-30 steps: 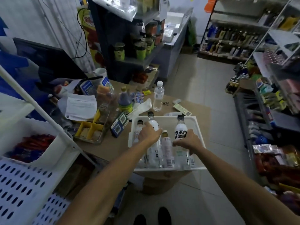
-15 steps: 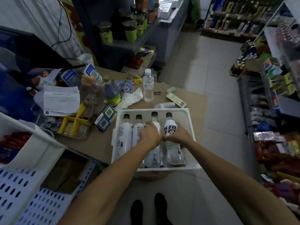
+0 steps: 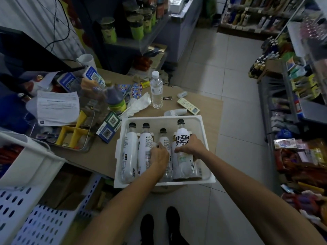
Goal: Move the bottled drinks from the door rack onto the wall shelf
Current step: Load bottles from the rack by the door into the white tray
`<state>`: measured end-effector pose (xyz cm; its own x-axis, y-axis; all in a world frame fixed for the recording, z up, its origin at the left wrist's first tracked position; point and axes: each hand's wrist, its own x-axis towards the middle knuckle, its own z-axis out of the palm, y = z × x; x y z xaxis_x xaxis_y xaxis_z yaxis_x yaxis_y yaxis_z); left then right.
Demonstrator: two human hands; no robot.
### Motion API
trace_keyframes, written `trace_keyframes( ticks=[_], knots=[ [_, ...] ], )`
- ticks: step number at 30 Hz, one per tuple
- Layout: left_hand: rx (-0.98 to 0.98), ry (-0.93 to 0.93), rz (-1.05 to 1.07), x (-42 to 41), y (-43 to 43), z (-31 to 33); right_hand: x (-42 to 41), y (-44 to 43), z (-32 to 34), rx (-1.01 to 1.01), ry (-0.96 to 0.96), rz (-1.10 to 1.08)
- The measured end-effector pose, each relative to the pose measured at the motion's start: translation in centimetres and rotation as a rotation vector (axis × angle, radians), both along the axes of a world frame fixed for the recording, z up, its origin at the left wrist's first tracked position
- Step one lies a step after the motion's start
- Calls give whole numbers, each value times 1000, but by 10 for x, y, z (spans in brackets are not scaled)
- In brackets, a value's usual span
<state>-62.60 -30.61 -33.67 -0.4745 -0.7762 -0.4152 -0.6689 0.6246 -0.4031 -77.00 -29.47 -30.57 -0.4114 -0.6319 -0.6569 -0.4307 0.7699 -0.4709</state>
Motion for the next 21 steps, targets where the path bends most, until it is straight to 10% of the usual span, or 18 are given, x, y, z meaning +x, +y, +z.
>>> trace_keyframes(
  ticks=[21],
  knots=[
    [-8, 549, 172, 72, -25, 25, 81, -16, 24, 90, -192, 185]
  ],
)
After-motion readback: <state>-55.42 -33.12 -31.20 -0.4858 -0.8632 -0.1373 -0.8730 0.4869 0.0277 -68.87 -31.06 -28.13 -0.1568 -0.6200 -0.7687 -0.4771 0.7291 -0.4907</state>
